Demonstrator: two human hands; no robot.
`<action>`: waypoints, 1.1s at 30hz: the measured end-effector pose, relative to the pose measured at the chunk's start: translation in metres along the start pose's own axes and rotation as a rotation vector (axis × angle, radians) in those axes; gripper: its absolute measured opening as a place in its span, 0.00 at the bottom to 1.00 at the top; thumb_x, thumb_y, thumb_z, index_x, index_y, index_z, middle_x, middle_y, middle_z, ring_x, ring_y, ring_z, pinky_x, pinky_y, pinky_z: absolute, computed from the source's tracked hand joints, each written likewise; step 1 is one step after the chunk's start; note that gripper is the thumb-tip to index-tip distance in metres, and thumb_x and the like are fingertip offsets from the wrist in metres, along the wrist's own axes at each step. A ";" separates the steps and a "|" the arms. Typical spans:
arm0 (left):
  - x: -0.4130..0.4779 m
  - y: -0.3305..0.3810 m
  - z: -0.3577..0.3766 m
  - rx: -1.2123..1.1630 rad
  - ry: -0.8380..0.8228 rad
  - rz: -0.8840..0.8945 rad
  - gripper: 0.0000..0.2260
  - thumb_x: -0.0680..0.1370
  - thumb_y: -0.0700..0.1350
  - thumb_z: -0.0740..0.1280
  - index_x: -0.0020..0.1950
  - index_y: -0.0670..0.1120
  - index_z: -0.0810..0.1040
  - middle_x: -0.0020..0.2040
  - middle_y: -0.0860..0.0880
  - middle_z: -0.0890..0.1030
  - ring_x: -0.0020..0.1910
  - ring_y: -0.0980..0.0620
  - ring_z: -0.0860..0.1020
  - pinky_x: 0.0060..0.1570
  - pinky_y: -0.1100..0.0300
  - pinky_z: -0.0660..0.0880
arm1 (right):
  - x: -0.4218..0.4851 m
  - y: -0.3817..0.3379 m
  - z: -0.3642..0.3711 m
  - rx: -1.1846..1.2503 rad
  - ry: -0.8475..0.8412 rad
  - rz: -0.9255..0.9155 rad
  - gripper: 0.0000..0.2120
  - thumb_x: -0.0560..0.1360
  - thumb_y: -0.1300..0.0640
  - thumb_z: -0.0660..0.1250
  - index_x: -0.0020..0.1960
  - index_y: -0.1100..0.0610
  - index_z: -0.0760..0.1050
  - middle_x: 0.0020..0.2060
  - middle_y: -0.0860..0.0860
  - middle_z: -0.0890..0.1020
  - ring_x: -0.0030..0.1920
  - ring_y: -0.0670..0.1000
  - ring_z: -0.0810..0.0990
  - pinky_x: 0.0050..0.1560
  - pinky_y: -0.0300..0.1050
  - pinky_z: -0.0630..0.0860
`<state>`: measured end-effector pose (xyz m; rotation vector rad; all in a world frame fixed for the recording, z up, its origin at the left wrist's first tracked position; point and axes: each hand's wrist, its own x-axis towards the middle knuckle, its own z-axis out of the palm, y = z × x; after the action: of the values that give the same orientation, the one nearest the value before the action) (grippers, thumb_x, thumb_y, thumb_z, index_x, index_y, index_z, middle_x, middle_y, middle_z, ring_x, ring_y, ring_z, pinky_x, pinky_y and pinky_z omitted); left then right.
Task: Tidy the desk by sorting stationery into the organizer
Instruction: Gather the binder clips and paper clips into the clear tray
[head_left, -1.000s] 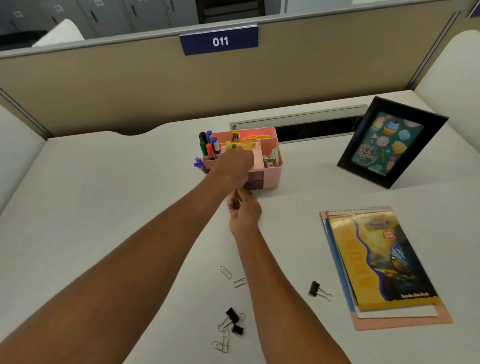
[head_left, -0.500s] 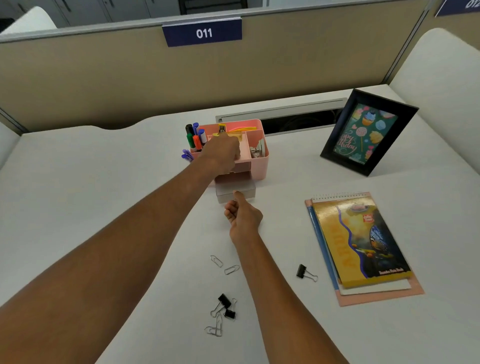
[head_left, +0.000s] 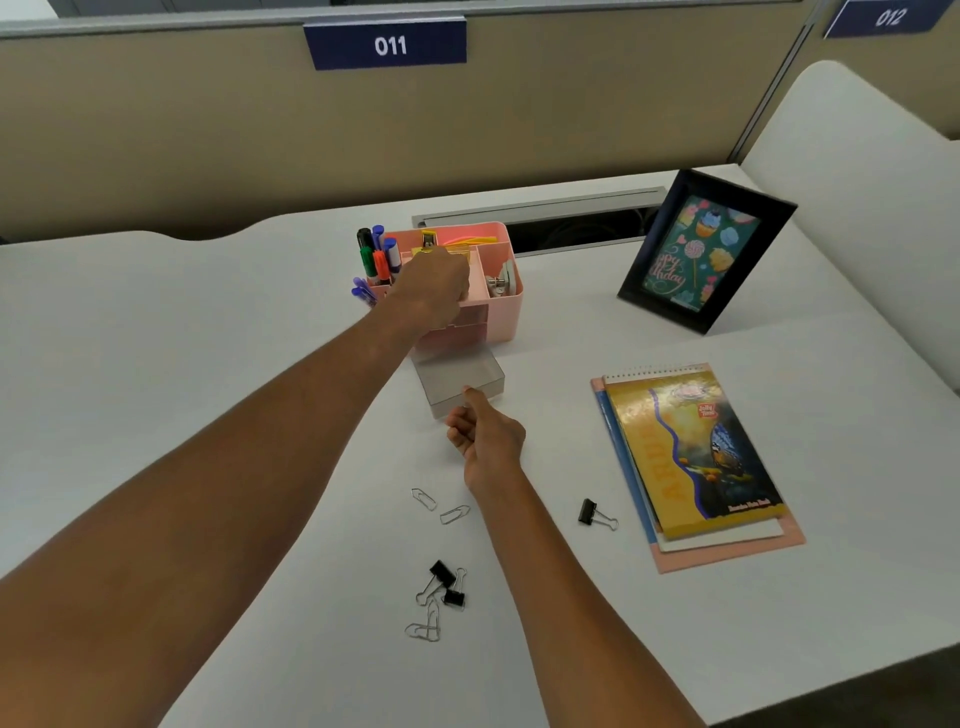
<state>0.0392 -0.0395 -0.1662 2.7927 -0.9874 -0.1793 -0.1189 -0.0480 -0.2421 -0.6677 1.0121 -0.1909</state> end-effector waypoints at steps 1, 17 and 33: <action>-0.001 0.000 0.000 0.004 0.004 0.004 0.16 0.74 0.38 0.69 0.62 0.43 0.78 0.57 0.43 0.80 0.51 0.44 0.79 0.56 0.52 0.75 | -0.001 0.001 0.000 0.010 -0.002 0.002 0.08 0.71 0.60 0.74 0.40 0.64 0.77 0.31 0.56 0.80 0.27 0.50 0.78 0.29 0.40 0.77; -0.006 -0.002 0.001 0.033 0.036 0.047 0.17 0.74 0.39 0.69 0.63 0.42 0.77 0.58 0.42 0.79 0.53 0.42 0.78 0.54 0.51 0.75 | -0.013 -0.008 -0.030 -0.025 -0.074 -0.010 0.10 0.72 0.60 0.73 0.44 0.66 0.75 0.36 0.62 0.83 0.34 0.55 0.82 0.38 0.43 0.81; -0.011 -0.001 0.000 0.051 0.030 0.031 0.17 0.76 0.41 0.68 0.64 0.44 0.76 0.59 0.43 0.79 0.53 0.44 0.79 0.54 0.54 0.75 | 0.026 -0.020 -0.052 -1.594 0.000 -0.974 0.31 0.73 0.43 0.69 0.72 0.53 0.66 0.76 0.61 0.55 0.76 0.61 0.54 0.73 0.59 0.57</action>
<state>0.0318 -0.0319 -0.1662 2.8148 -1.0415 -0.1095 -0.1454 -0.0974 -0.2677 -2.5983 0.5841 -0.1928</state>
